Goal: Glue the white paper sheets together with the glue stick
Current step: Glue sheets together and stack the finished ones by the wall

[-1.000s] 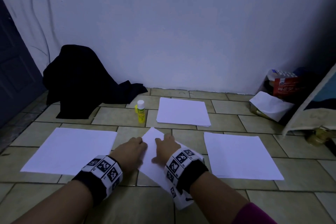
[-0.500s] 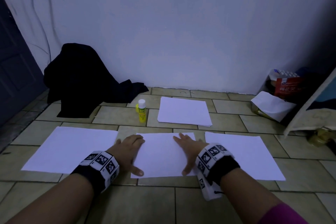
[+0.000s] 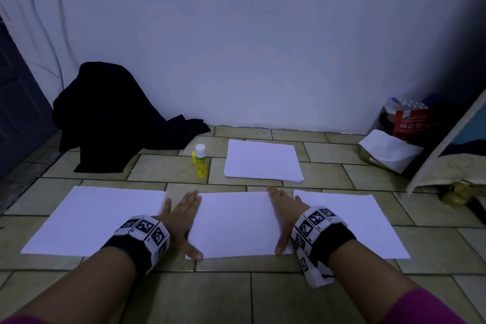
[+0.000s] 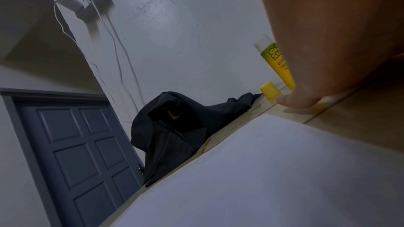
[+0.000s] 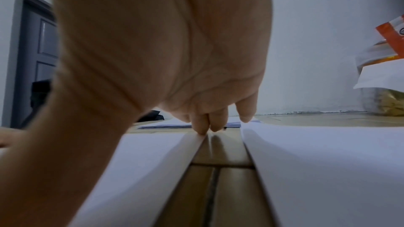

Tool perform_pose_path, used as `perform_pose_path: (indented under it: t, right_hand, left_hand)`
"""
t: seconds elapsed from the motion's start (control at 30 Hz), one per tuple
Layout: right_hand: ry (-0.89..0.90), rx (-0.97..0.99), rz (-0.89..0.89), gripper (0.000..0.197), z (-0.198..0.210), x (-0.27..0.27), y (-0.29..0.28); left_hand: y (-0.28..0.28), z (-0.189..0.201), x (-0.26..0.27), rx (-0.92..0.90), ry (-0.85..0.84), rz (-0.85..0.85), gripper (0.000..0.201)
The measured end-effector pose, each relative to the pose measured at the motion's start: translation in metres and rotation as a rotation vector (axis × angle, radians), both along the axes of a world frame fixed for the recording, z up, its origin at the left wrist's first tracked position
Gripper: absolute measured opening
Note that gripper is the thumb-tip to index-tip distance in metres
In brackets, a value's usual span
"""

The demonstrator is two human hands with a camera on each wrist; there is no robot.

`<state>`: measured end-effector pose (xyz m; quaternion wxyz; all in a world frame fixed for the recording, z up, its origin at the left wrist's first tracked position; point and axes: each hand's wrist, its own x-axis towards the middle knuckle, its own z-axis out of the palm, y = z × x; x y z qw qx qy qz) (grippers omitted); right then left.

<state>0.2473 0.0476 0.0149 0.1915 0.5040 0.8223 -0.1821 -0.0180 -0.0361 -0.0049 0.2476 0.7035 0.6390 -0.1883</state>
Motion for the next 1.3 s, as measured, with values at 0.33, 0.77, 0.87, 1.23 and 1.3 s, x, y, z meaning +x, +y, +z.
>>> perform_pose_path:
  t: [0.33, 0.77, 0.87, 1.23, 1.3]
  right_hand:
    - [0.17, -0.031, -0.023, 0.149, 0.008, 0.002, -0.008]
    - [0.733, -0.09, -0.336, 0.04, -0.003, 0.015, -0.025]
    - [0.778, -0.136, -0.379, 0.035, 0.002, 0.021, -0.024]
    - [0.995, 0.012, -0.452, 0.036, 0.051, 0.057, 0.021]
    - [1.028, 0.035, -0.485, 0.035, 0.051, 0.055, 0.041]
  left_hand:
    - [-0.001, -0.001, 0.002, -0.009, 0.009, 0.047, 0.136]
    - [-0.001, 0.0, 0.002, -0.011, 0.015, 0.046, 0.136]
    - [-0.003, 0.002, 0.002, -0.004, -0.005, 0.048, 0.132]
    - [0.002, 0.003, 0.002, -0.026, 0.027, 0.032, 0.169]
    - [0.004, 0.002, 0.001, -0.03, 0.018, 0.02, 0.174]
